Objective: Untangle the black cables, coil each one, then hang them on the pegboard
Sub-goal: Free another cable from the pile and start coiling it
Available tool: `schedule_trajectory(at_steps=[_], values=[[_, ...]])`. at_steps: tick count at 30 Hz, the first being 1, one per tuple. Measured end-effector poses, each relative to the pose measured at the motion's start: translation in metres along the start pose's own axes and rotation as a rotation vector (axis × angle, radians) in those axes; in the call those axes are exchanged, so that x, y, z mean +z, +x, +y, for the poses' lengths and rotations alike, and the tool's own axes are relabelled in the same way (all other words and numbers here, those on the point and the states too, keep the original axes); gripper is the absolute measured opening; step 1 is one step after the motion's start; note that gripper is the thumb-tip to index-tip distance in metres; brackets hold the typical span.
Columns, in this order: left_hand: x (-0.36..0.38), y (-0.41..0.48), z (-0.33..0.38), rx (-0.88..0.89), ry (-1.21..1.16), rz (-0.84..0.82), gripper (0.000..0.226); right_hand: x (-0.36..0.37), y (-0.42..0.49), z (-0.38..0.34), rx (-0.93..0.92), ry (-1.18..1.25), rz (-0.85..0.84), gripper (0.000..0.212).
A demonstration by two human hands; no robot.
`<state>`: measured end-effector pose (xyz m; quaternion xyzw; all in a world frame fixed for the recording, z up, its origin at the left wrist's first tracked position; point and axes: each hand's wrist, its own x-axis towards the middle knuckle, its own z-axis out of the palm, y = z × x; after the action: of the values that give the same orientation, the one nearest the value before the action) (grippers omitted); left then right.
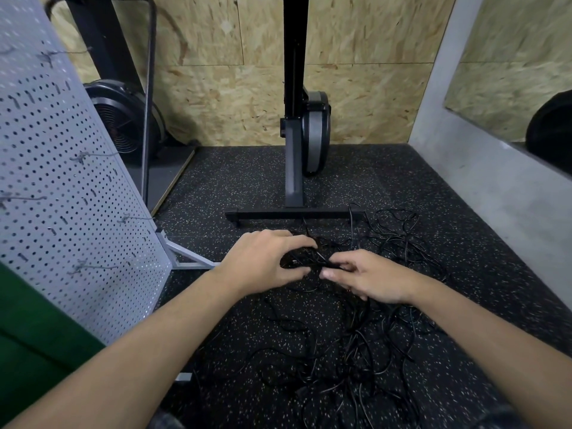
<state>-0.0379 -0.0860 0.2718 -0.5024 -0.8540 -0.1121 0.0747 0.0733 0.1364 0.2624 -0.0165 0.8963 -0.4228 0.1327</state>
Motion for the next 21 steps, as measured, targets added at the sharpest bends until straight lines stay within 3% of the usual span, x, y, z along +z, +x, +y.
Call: schedule_trajectory(at_steps=[4, 9, 15, 18, 21], values=[[0.001, 0.001, -0.001, -0.026, 0.007, 0.036, 0.053, -0.003, -0.002, 0.001, 0.0, 0.134, 0.039, 0.033], [0.001, 0.003, 0.006, -0.105, 0.062, 0.038, 0.056, -0.006, -0.007, 0.0, -0.003, 0.075, 0.02, 0.045], [-0.001, 0.005, 0.004, -0.202, -0.01, 0.088, 0.062, -0.003, -0.006, -0.006, 0.018, 0.16, -0.007, 0.036], [-0.002, -0.001, -0.005, -0.169, -0.3, -0.069, 0.071, -0.006, -0.004, 0.0, 0.01, 0.175, 0.019, 0.023], [-0.006, -0.008, -0.015, -0.094, -0.285, -0.203, 0.088, -0.008, -0.006, 0.007, 0.075, 0.183, 0.017, 0.025]])
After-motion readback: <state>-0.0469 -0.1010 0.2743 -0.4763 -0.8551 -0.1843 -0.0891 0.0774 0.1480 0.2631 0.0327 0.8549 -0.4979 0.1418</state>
